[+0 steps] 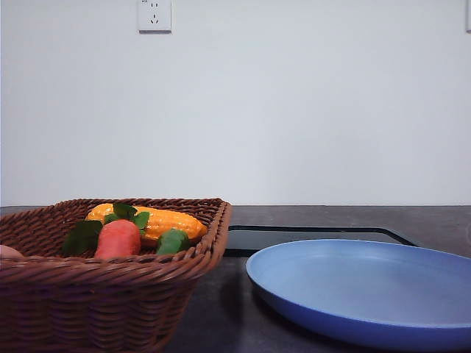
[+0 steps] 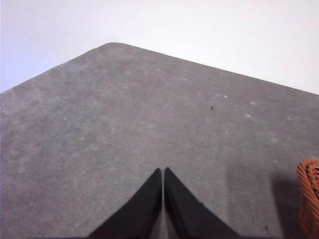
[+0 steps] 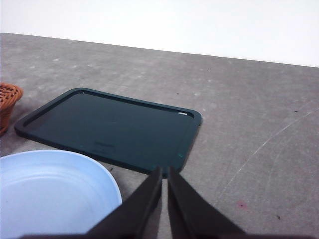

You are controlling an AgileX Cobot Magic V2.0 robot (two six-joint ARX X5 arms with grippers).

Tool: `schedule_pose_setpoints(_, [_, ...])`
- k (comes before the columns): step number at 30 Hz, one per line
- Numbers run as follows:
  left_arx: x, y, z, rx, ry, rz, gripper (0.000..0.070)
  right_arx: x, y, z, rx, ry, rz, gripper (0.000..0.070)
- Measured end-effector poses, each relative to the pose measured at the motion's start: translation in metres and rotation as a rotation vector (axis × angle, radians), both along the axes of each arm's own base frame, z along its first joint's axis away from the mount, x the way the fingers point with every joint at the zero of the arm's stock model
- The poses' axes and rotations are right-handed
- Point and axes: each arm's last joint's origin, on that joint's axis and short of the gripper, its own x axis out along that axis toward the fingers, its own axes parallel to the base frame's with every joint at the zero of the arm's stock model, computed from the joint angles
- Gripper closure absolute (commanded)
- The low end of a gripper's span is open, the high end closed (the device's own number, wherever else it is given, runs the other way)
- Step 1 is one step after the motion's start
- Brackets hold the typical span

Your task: Transfer egg from basket to plate and serve

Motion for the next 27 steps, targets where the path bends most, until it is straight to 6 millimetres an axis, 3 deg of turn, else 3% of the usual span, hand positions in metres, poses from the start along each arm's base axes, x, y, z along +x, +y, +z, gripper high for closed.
schedule_pose_setpoints(4, [0.000,0.000,0.000,-0.005,-0.003,0.001,0.0700,0.000,0.000,0.000,0.024,0.008,-0.003,0.0700])
schedule_pose_setpoints(14, [0.000,0.000,0.002,-0.171,-0.050,0.013,0.0700,0.000,0.000,0.000,0.274,0.088,-0.040,0.0700])
schedule_pose_setpoints(21, [0.001,-0.006,0.001,-0.245,-0.028,-0.184,0.0700,-0.001,-0.001,0.001,0.362,0.137,-0.076,0.0700])
schedule_pose_setpoints(27, [0.000,-0.008,0.000,-0.305,0.078,-0.214,0.0700,-0.001,-0.002,0.022,0.370,0.191,-0.125,0.0700])
